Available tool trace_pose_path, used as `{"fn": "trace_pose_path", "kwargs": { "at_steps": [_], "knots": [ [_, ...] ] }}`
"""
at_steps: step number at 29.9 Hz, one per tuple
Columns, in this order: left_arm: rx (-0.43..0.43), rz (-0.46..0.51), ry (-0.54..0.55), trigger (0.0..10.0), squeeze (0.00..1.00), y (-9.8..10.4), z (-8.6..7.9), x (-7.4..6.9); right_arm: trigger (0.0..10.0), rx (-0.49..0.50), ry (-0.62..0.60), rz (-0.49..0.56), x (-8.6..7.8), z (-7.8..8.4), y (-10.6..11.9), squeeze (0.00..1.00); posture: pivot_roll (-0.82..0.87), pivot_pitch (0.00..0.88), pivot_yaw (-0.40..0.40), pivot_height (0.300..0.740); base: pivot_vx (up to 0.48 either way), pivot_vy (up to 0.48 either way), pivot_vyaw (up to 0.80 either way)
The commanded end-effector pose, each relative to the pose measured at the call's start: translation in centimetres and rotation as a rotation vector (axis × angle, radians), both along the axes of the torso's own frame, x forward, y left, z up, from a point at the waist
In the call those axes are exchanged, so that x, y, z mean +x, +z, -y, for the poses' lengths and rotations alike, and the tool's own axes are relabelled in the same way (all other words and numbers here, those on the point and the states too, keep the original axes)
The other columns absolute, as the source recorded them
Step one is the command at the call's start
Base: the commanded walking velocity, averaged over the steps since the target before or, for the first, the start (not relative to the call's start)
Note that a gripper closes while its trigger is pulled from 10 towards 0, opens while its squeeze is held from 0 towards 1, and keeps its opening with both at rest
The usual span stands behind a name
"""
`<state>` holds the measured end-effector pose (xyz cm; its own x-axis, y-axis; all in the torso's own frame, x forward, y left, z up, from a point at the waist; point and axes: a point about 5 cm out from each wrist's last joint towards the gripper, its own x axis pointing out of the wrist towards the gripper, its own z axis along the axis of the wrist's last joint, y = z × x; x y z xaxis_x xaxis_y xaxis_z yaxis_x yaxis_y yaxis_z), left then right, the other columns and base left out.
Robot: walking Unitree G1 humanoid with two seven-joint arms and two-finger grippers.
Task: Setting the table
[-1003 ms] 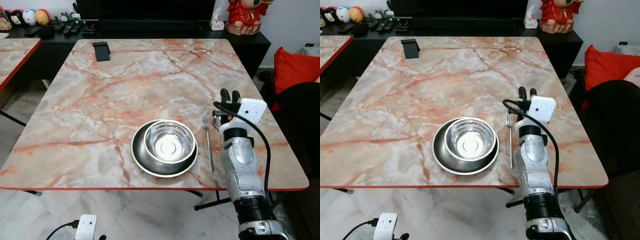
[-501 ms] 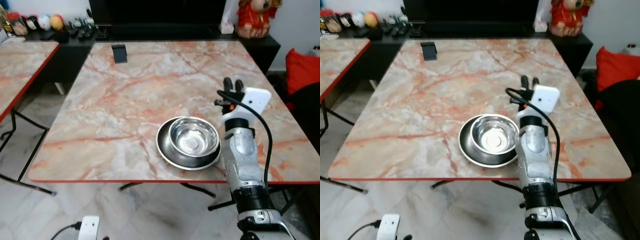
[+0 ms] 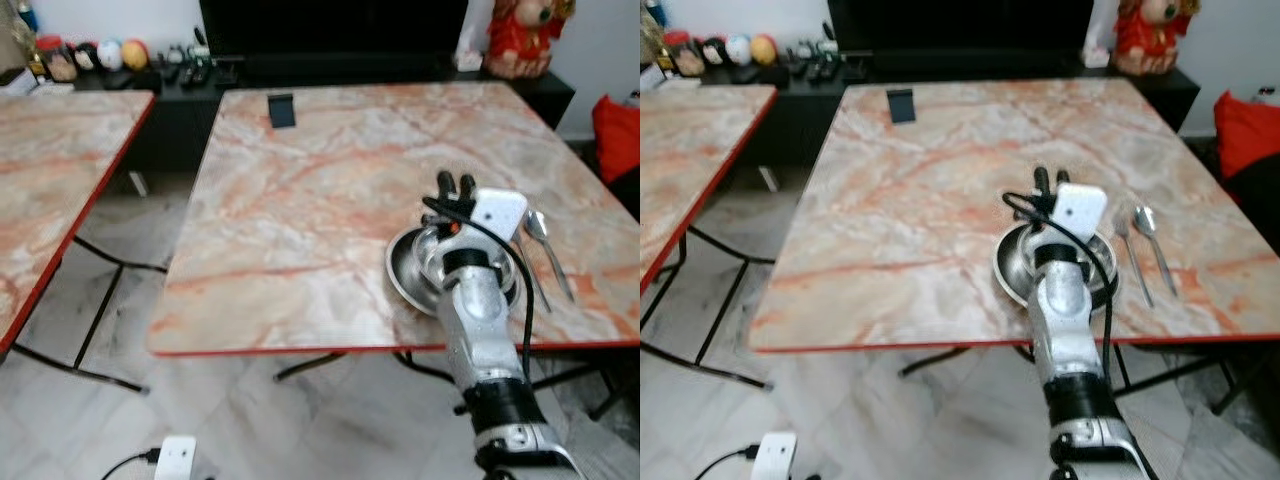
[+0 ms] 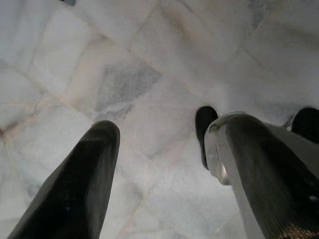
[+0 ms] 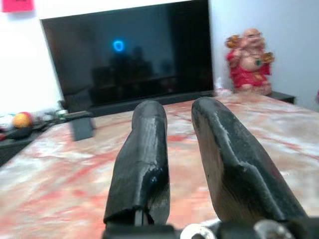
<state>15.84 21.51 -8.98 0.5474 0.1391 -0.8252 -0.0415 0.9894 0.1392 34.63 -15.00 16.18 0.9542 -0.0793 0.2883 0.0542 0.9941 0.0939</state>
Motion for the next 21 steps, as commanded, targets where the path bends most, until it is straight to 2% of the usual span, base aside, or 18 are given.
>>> {"fn": "trace_pose_path", "kwargs": {
  "at_steps": [1,12,21],
  "knots": [
    [0.013,-0.010,0.000,10.0,0.00,-0.1,-0.1,-0.4,10.0,-0.008,0.027,0.020,0.1,-0.7,0.5,0.00,-0.03,0.000,-0.008,0.740,0.000,0.401,0.00],
    [0.004,-0.011,0.023,10.0,0.00,-0.3,0.0,-0.6,10.0,-0.052,0.087,0.006,0.1,-1.9,-0.3,0.00,-0.03,0.000,-0.027,0.740,0.000,0.300,0.00],
    [-0.002,-0.009,0.020,10.0,0.00,-0.3,0.2,-0.6,10.0,-0.061,0.055,-0.019,0.1,-0.9,-1.1,0.00,-0.04,0.000,-0.031,0.740,0.000,0.480,0.00]
  ]
}}
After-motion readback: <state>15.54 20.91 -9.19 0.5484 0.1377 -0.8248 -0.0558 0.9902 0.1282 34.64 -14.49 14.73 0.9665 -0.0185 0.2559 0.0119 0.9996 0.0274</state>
